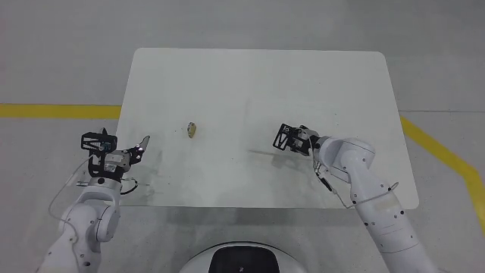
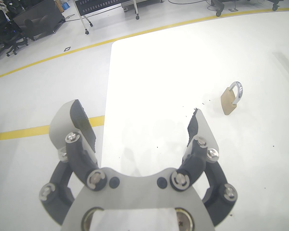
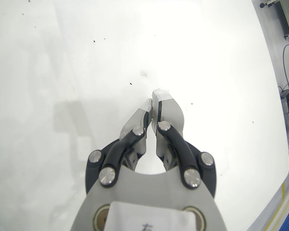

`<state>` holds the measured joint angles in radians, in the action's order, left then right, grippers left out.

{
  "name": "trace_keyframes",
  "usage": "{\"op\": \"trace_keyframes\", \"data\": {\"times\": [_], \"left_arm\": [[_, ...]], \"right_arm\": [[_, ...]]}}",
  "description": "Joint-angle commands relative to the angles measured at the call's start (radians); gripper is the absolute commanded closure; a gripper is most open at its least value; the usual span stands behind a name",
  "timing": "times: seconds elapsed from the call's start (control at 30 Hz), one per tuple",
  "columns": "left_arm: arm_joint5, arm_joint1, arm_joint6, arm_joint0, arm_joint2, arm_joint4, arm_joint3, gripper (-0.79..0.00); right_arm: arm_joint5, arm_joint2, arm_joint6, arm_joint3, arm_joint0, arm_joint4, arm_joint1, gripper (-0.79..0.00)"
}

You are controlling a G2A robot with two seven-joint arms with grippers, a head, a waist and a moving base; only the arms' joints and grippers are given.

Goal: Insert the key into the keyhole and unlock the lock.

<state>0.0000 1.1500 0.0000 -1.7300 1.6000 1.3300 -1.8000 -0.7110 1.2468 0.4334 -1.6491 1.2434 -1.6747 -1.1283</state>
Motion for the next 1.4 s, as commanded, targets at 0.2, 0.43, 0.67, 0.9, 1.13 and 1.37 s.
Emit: {"op": "trace_keyframes", "data": {"times": [0.2, 0.43, 0.67, 0.9, 1.13, 1.37], "left_arm": [[0.0, 0.0, 0.0, 0.0, 0.0, 0.0, 0.0, -0.785], [0.0, 0.0, 0.0, 0.0, 0.0, 0.0, 0.0, -0.785], [0.0, 0.0, 0.0, 0.0, 0.0, 0.0, 0.0, -0.785], [-0.009, -0.004, 0.002, -0.017, 0.056, 0.035, -0.021, -0.785], [-0.156, -0.009, -0.116, 0.01, -0.046, 0.181, -0.112, -0.785], [-0.194, 0.009, -0.246, 0.149, -0.289, 0.371, -0.108, -0.785]], "right_arm": [[-0.028, 0.034, -0.076, -0.01, 0.04, -0.002, 0.013, 0.0], [-0.024, -0.006, -0.118, -0.009, 0.054, -0.065, 0.016, 0.0], [-0.02, -0.008, -0.13, -0.011, 0.058, -0.075, 0.017, 0.0], [-0.02, -0.008, -0.13, -0.011, 0.058, -0.075, 0.017, 0.0], [-0.01, -0.041, -0.157, 0.013, 0.053, -0.097, 0.016, 0.0], [-0.012, -0.025, -0.201, 0.037, 0.055, -0.095, 0.021, 0.0]]}}
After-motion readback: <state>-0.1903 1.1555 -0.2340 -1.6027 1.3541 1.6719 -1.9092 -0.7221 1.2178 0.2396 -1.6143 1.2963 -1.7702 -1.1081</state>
